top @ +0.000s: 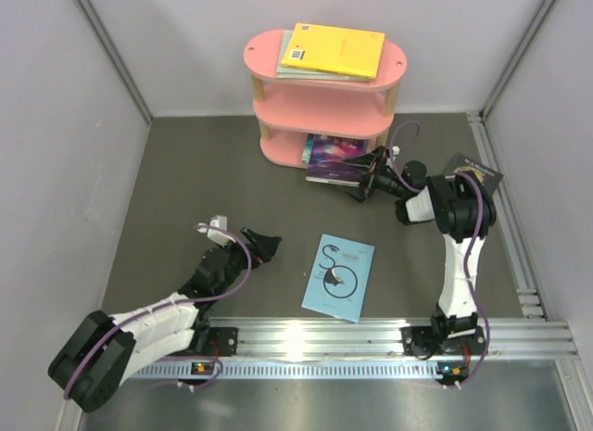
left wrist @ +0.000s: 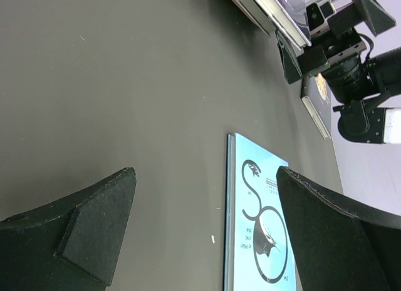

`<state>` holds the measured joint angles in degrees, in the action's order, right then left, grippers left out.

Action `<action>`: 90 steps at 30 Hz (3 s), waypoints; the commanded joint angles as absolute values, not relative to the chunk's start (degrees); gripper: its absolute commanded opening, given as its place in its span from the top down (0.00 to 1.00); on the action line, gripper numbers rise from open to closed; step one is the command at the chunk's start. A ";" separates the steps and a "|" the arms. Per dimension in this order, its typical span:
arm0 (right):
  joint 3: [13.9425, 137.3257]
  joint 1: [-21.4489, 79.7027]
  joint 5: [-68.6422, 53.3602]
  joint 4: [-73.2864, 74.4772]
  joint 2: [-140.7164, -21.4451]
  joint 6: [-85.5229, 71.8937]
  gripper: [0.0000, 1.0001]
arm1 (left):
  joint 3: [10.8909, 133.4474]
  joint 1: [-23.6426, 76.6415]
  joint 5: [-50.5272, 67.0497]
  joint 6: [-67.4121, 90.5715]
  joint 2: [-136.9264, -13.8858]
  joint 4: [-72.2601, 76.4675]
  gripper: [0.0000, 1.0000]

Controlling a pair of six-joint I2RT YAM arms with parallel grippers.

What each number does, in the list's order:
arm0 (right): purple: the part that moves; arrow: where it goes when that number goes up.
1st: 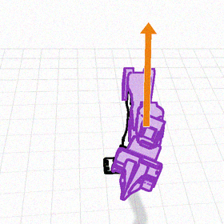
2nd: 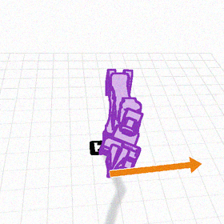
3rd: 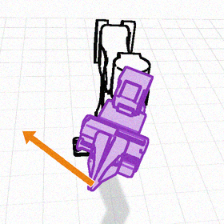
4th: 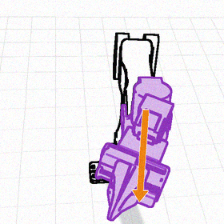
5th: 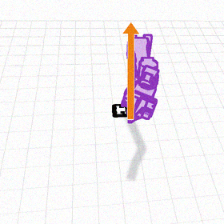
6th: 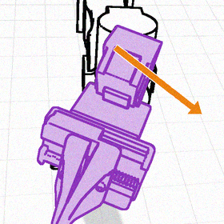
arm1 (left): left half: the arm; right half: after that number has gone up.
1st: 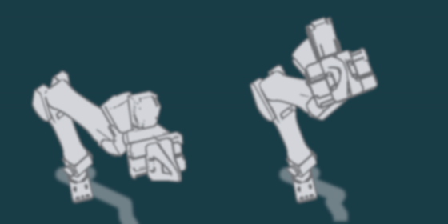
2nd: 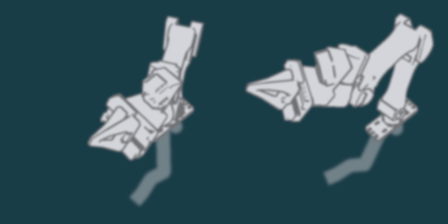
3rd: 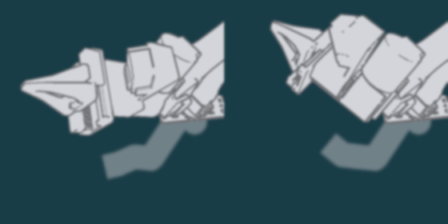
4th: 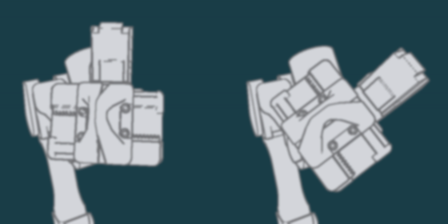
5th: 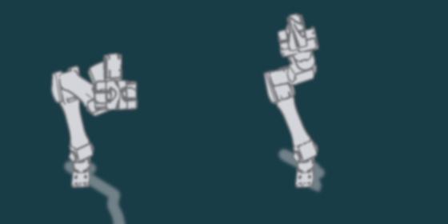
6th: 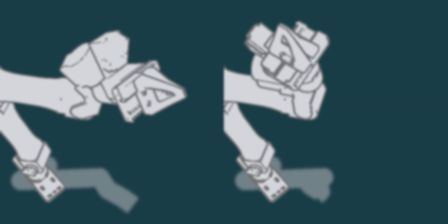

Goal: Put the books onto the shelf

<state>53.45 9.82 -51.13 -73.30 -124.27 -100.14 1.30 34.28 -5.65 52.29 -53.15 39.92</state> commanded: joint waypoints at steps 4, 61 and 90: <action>51.42 9.84 -54.93 -82.88 -120.06 -98.61 0.00 | -7.12 34.28 -5.89 51.15 -53.35 42.80 0.01; 5.26 31.02 -11.00 -1.25 -32.54 -64.60 0.42 | 21.80 56.25 26.19 69.17 -129.47 94.31 0.03; 39.55 29.89 -30.67 -1.38 -45.96 -66.53 1.00 | 29.87 50.19 35.67 55.72 -75.25 42.65 0.28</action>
<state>35.81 30.41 -24.36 13.04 -45.54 -60.69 26.09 49.58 31.22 60.03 -79.42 52.73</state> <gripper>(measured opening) 0.158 0.770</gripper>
